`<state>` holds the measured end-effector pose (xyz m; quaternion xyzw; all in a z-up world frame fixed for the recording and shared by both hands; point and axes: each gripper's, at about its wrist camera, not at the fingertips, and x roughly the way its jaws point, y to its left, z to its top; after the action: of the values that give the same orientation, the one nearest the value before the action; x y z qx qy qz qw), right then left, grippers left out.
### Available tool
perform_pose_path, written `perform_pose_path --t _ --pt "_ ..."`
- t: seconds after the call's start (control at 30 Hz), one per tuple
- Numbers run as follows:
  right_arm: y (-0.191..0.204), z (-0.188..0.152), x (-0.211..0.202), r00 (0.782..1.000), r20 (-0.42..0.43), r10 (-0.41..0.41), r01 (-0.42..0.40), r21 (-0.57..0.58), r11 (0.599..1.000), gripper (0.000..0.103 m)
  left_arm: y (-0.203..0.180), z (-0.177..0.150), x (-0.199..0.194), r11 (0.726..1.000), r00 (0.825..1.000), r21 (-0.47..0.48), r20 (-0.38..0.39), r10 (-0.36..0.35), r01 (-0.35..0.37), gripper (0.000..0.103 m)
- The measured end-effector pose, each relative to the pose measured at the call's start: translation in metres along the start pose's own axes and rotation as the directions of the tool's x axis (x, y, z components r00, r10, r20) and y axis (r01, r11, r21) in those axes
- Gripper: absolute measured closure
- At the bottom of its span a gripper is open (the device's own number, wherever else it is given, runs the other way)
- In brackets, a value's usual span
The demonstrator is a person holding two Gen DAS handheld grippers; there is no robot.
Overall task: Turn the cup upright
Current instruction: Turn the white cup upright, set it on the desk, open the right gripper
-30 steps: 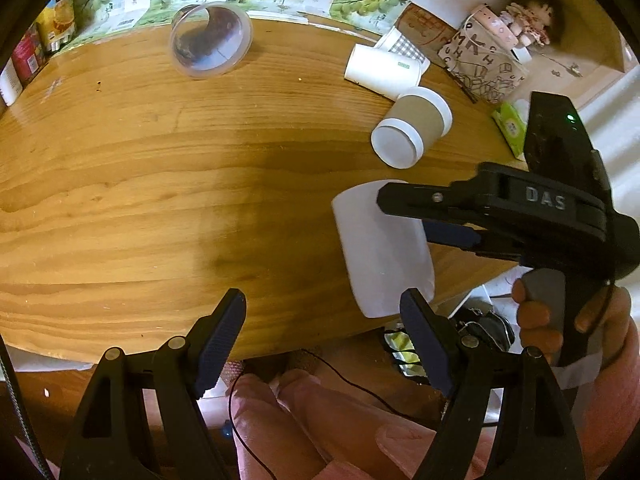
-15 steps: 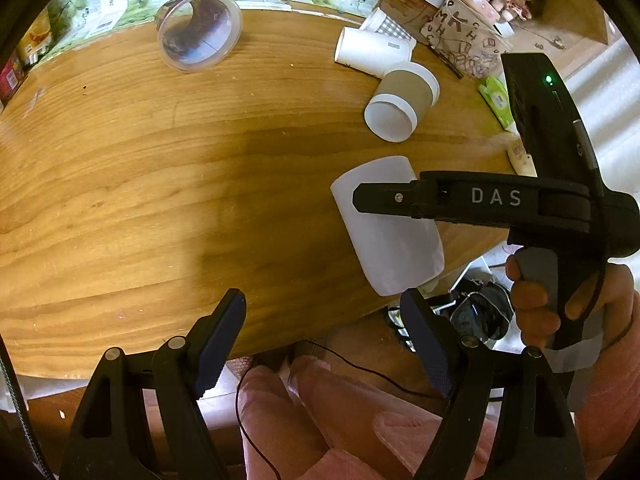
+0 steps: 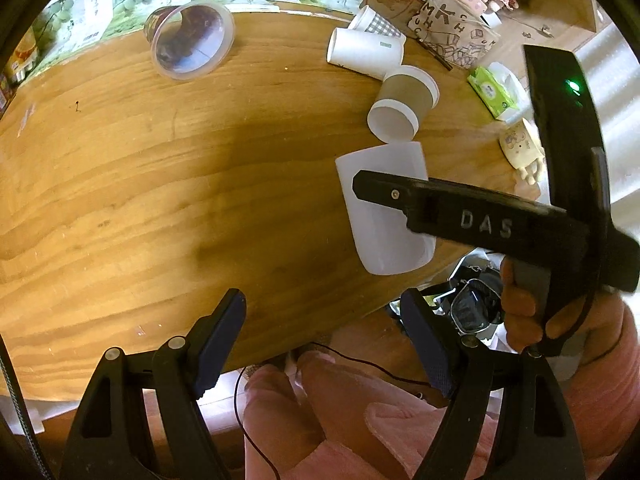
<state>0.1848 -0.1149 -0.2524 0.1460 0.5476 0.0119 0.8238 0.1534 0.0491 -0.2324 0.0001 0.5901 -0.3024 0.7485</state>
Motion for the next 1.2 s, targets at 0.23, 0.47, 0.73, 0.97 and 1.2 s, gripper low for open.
perform_pose_path --t 0.23,0.47,0.73,0.97,1.2 --pt "0.008 -0.011 -0.021 0.97 0.245 -0.004 0.011 -0.028 1.0 0.038 0.002 0.01 -0.005 1.0 1.0 0.016 0.008 -0.014 0.014 0.021" --pt "0.01 -0.017 -0.023 0.882 0.471 0.003 0.031 -0.064 0.997 0.038 0.018 0.022 -0.014 1.0 0.999 -0.004 0.028 -0.024 0.024 0.021" --pt "0.011 -0.028 -0.012 0.802 0.597 -0.013 0.096 -0.107 0.99 0.038 0.044 0.036 -0.029 0.995 0.996 -0.082 0.065 -0.055 0.06 0.021" --pt "0.015 -0.036 -0.003 0.763 0.647 -0.011 0.121 -0.127 0.984 0.038 0.046 0.041 -0.037 0.996 0.995 -0.079 0.086 -0.045 0.052 0.021" --pt "0.014 -0.044 0.002 0.774 0.633 -0.012 0.13 -0.142 0.981 0.037 0.045 0.044 -0.038 0.996 0.994 -0.079 0.099 -0.042 0.05 0.021"
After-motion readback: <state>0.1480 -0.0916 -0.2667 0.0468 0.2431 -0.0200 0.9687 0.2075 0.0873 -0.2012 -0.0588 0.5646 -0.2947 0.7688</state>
